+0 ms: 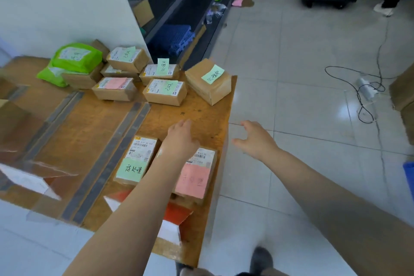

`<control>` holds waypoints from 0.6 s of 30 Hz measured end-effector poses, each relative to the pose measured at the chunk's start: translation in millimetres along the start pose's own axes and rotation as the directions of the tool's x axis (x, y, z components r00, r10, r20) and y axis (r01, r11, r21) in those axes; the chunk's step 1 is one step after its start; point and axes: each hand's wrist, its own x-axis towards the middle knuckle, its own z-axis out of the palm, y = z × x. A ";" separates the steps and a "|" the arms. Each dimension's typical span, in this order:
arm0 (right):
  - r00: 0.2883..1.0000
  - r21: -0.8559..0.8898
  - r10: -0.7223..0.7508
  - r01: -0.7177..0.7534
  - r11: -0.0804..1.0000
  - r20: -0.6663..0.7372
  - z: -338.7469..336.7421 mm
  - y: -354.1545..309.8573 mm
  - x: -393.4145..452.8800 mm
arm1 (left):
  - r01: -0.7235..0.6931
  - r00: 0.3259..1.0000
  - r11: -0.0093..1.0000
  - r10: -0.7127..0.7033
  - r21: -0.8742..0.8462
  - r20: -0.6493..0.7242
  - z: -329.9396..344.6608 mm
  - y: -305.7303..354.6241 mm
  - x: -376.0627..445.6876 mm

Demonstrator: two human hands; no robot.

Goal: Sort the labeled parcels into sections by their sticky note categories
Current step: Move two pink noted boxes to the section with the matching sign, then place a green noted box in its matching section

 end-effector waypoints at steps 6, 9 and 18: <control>0.988 -0.133 -0.153 0.155 0.979 0.023 -50.2 6.1 17.0 | 0.094 0.995 0.996 -0.094 0.009 -0.027 -2.1 52.3 -3.5; 0.979 -0.149 -0.196 0.201 0.968 0.052 -58.0 3.9 33.1 | 0.126 0.991 0.992 -0.126 -0.011 -0.051 -4.4 63.3 5.8; 0.975 -0.141 -0.209 0.218 0.966 0.073 -62.0 -4.9 128.2 | 0.185 0.976 0.965 -0.203 -0.188 -0.083 7.2 57.6 95.1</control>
